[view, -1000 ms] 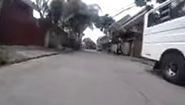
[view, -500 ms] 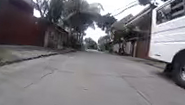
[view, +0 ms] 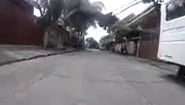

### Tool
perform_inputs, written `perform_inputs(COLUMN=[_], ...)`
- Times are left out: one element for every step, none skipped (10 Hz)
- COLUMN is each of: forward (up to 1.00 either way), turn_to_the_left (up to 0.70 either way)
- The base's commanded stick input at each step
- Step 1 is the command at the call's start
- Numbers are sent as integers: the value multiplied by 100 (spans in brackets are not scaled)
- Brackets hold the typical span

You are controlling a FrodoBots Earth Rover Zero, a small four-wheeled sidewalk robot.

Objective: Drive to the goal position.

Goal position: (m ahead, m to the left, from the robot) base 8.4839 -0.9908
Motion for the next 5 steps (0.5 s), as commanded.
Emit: perform_inputs(forward=[85, 85, 85, 85, 85], turn_to_the_left=[0, 0, 0, 0, 0])
